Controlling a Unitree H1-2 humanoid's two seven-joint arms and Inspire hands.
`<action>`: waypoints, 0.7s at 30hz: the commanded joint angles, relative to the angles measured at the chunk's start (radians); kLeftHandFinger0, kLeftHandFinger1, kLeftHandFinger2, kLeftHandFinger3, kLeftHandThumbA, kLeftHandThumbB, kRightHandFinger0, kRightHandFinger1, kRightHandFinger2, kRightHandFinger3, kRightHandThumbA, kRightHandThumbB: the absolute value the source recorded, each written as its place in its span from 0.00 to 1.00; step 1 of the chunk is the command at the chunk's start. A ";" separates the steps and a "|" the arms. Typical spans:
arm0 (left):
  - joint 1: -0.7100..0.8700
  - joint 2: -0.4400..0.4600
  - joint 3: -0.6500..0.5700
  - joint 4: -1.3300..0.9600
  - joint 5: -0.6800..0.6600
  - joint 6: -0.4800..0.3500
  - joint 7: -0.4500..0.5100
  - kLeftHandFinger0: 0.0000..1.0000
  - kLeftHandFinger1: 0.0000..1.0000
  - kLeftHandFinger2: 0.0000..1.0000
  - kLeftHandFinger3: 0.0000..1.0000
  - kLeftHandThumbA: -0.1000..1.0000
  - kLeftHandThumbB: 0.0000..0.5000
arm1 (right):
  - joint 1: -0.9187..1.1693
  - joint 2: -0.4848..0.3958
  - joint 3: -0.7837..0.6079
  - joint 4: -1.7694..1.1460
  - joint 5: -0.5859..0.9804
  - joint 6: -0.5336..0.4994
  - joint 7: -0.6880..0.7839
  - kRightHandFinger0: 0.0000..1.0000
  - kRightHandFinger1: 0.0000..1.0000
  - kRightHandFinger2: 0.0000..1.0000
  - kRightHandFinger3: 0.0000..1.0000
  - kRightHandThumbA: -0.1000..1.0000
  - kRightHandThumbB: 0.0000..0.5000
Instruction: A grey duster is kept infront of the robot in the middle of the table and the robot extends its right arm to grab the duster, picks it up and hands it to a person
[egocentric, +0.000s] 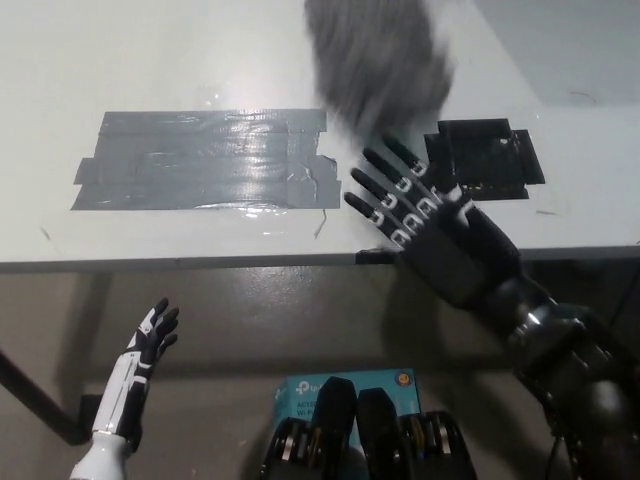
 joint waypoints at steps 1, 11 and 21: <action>-0.016 0.023 0.005 -0.021 -0.003 -0.006 -0.013 1.00 1.00 1.00 1.00 1.00 0.74 | 0.070 -0.060 0.004 -0.085 -0.165 -0.103 0.134 1.00 1.00 1.00 1.00 0.98 0.92; -0.013 0.019 0.005 -0.005 -0.013 -0.015 -0.019 1.00 1.00 1.00 1.00 1.00 0.71 | 0.255 -0.116 -0.001 -0.120 -0.409 -0.241 0.137 1.00 1.00 1.00 1.00 0.86 0.83; -0.011 0.014 0.003 0.015 0.005 -0.033 -0.008 1.00 1.00 1.00 1.00 1.00 0.71 | 0.310 -0.138 0.002 0.046 -0.602 -0.372 0.132 1.00 1.00 1.00 1.00 0.85 0.79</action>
